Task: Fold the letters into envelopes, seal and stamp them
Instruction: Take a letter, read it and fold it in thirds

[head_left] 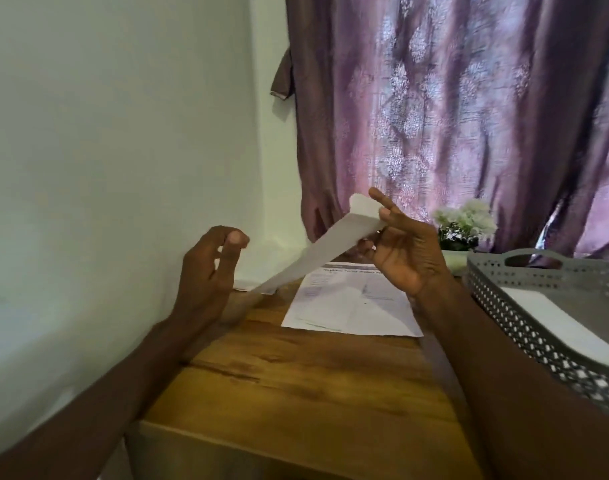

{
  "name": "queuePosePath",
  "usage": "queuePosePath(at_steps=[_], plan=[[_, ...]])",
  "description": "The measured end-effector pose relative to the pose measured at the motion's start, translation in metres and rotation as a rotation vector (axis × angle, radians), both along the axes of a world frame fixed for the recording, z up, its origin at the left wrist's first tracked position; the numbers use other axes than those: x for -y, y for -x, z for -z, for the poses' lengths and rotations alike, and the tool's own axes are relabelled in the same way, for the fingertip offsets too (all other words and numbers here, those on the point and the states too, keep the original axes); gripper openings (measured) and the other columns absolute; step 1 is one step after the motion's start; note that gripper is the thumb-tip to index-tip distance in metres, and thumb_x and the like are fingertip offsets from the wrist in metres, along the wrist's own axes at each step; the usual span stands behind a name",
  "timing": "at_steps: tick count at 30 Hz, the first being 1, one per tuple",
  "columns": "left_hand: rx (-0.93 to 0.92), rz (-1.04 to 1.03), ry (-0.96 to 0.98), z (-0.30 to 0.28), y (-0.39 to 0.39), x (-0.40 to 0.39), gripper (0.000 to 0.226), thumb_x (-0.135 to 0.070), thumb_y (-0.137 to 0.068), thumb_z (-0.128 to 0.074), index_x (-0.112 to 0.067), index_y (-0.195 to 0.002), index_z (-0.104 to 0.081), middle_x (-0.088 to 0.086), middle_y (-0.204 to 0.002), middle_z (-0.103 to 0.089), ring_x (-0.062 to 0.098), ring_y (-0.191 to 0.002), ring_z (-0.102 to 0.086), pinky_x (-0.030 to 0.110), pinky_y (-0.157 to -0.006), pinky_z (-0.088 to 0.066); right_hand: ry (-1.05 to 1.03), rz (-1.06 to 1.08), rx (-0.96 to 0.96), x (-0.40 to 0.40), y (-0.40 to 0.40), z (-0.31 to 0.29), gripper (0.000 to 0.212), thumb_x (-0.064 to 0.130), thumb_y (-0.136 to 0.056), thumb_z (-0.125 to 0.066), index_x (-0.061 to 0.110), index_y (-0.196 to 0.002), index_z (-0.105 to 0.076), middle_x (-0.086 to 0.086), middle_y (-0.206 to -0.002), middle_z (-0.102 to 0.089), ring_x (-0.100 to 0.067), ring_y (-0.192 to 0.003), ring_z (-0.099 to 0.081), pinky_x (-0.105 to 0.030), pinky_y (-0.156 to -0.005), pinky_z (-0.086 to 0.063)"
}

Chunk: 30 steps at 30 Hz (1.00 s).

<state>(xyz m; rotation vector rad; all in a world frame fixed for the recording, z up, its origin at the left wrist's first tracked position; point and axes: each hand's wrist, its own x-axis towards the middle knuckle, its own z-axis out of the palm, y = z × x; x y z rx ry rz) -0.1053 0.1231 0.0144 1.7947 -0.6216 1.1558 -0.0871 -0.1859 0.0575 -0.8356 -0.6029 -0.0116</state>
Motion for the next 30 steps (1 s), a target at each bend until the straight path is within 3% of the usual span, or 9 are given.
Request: queuePosePath(at_steps=[3, 6, 11, 15, 19, 21, 24, 27, 30], plan=[[-0.157, 0.15, -0.004, -0.016, -0.001, 0.019, 0.053, -0.053, -0.104, -0.04, -0.012, -0.098, -0.073, 0.001, -0.094, -0.076, 0.017, -0.095, -0.071, 0.023, -0.087, -0.053, -0.059, -0.21, 0.005, 0.005, -0.002, 0.01, 0.065, 0.012, -0.082, -0.07, 0.016, -0.144, -0.051, -0.006, -0.096, -0.072, -0.02, -0.084, -0.069, -0.037, -0.079, -0.056], [-0.487, 0.216, 0.025, -0.036, -0.014, 0.054, 0.045, -0.059, -0.101, -0.05, -0.018, -0.106, -0.069, 0.0, -0.1, -0.077, 0.019, -0.091, -0.074, 0.028, -0.077, -0.051, -0.081, -0.362, 0.018, 0.0, -0.005, 0.015, 0.076, 0.009, -0.075, -0.083, 0.015, -0.142, -0.048, -0.005, -0.09, -0.069, -0.017, -0.078, -0.066, -0.033, -0.077, -0.058], [-0.94, 0.446, -0.199, -0.038, -0.037, 0.099, 0.076, -0.091, -0.071, -0.058, -0.031, -0.117, -0.067, 0.001, -0.114, -0.077, 0.024, -0.093, -0.077, 0.037, -0.079, -0.061, -0.015, -0.33, 0.009, -0.018, -0.013, 0.016, 0.07, 0.008, -0.072, -0.088, 0.01, -0.134, -0.056, -0.008, -0.096, -0.073, -0.022, -0.087, -0.072, -0.036, -0.085, -0.06], [-1.064, 0.627, -0.111, -0.029, -0.053, 0.091, 0.055, -0.073, -0.067, -0.079, -0.028, -0.098, -0.082, 0.004, -0.099, -0.079, 0.014, -0.077, -0.075, 0.029, -0.069, -0.058, 0.007, -0.182, -0.076, -0.029, -0.024, 0.021, 0.054, 0.006, -0.076, -0.084, 0.01, -0.125, -0.063, -0.01, -0.105, -0.069, -0.024, -0.093, -0.067, -0.036, -0.085, -0.059], [-1.065, 0.759, 0.068, -0.022, -0.066, 0.062, 0.068, -0.045, -0.061, -0.097, -0.014, -0.119, -0.078, 0.014, -0.112, -0.078, 0.022, -0.086, -0.076, 0.029, -0.065, -0.06, -0.009, 0.024, -0.208, -0.034, -0.031, 0.022, 0.021, 0.001, -0.096, -0.062, 0.01, -0.115, -0.065, -0.012, -0.105, -0.071, -0.025, -0.094, -0.067, -0.041, -0.096, -0.054], [-1.054, 0.732, 0.208, -0.023, -0.069, 0.047, 0.07, -0.042, -0.056, -0.099, -0.014, -0.117, -0.079, 0.015, -0.106, -0.077, 0.021, -0.075, -0.074, 0.029, -0.057, -0.059, 0.304, 0.437, -0.216, -0.035, -0.03, 0.022, 0.023, 0.0, -0.09, -0.067, 0.012, -0.109, -0.069, -0.011, -0.102, -0.075, -0.024, -0.089, -0.07, -0.036, -0.079, -0.059], [-1.058, 0.621, 0.418, -0.023, -0.07, 0.034, 0.061, -0.037, -0.064, -0.091, -0.008, -0.116, -0.077, 0.013, -0.086, -0.076, 0.019, -0.059, -0.07, 0.028, -0.047, -0.056, 1.008, 1.071, -0.103, -0.034, -0.023, 0.028, 0.027, 0.004, -0.088, -0.062, 0.014, -0.111, -0.072, -0.007, -0.109, -0.074, -0.026, -0.099, -0.068, -0.032, -0.079, -0.053], [-1.068, 0.541, 0.527, -0.021, -0.068, 0.026, 0.055, -0.034, -0.07, -0.087, -0.002, -0.112, -0.073, 0.014, -0.085, -0.079, 0.024, -0.063, -0.076, 0.034, -0.051, -0.06, 1.4, 1.178, -0.012, -0.035, -0.014, 0.033, 0.033, 0.01, -0.088, -0.064, 0.011, -0.122, -0.065, -0.011, -0.113, -0.069, -0.031, -0.102, -0.065, -0.032, -0.079, -0.051], [-1.107, 0.514, 0.583, -0.018, -0.067, 0.021, 0.042, -0.026, -0.084, -0.082, 0.002, -0.112, -0.07, 0.015, -0.089, -0.079, 0.025, -0.066, -0.077, 0.038, -0.053, -0.062, 1.589, 1.133, -0.011, -0.036, -0.009, 0.035, 0.034, 0.012, -0.089, -0.066, 0.01, -0.122, -0.059, -0.013, -0.115, -0.065, -0.028, -0.094, -0.059, -0.031, -0.075, -0.046]])
